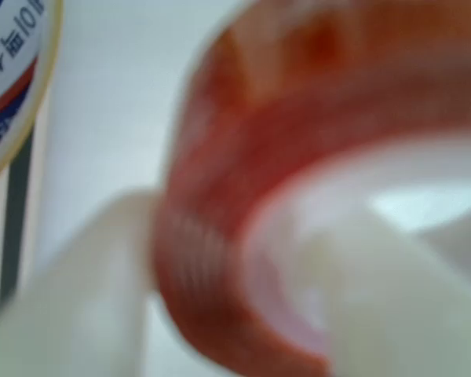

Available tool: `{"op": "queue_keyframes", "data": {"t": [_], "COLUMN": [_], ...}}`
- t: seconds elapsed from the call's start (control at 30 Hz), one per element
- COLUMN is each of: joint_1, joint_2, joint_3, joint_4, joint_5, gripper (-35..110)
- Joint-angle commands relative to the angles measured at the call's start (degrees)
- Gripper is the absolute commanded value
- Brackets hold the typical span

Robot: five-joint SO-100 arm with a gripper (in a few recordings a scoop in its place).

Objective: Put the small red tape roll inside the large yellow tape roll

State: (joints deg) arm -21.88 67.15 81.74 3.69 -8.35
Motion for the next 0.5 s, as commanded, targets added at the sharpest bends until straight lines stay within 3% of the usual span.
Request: {"op": "queue_keyframes", "data": {"t": [0.0, 0.47], "joint_1": [1.8, 1.1], "joint_2": [0.1, -1.0], "joint_3": [-13.4, -14.1], "joint_4": [0.4, 1.7], "joint_5": [2.3, 7.3], "gripper": [0, 13]}}
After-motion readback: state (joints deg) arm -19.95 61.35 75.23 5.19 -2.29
